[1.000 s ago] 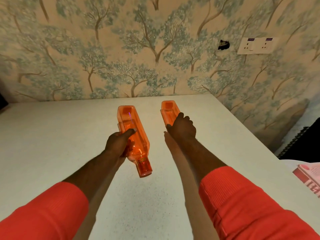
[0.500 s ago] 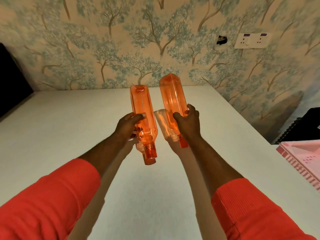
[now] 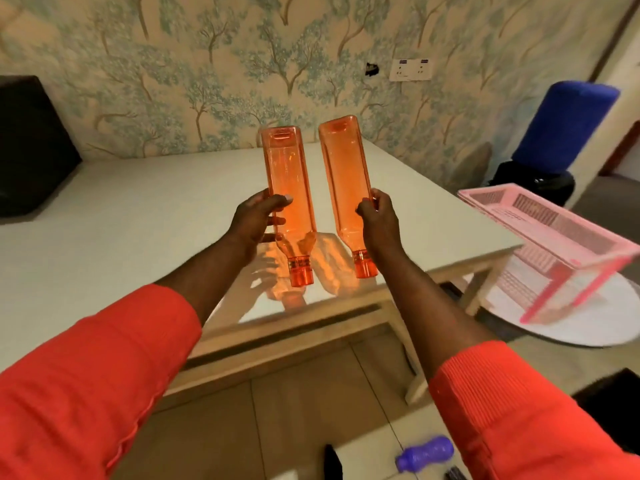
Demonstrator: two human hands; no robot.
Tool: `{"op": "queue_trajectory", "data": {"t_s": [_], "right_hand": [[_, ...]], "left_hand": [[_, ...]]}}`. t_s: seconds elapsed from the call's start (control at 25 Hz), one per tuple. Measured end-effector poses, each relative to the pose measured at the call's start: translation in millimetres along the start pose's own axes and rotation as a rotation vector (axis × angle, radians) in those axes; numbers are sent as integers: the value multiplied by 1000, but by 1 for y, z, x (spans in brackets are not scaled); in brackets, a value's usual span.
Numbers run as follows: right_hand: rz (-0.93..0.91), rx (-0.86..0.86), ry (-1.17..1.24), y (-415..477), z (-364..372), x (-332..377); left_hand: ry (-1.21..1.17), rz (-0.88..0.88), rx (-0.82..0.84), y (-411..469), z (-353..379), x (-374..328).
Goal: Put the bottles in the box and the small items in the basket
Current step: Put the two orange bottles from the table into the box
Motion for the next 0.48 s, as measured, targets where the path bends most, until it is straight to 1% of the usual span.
{"op": "queue_trajectory", "data": {"t_s": [0.16, 0.36, 0.48], "right_hand": [[17, -44, 14, -96, -46, -14], [17, -48, 2, -177, -106, -38], [3, -32, 60, -225, -145, -62]], "left_hand": [[10, -7, 93, -90, 24, -22], [26, 18, 194, -179, 64, -32], [20, 35, 237, -234, 97, -31]]}}
Point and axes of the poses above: each hand's wrist, its own y-axis towards the middle knuckle, its own z-axis out of the palm, x = y × z, the point moved 6 cm from there along y, towards the middle knuckle, and after that the axes turned 14 degrees about z, right-handed, at the moved point
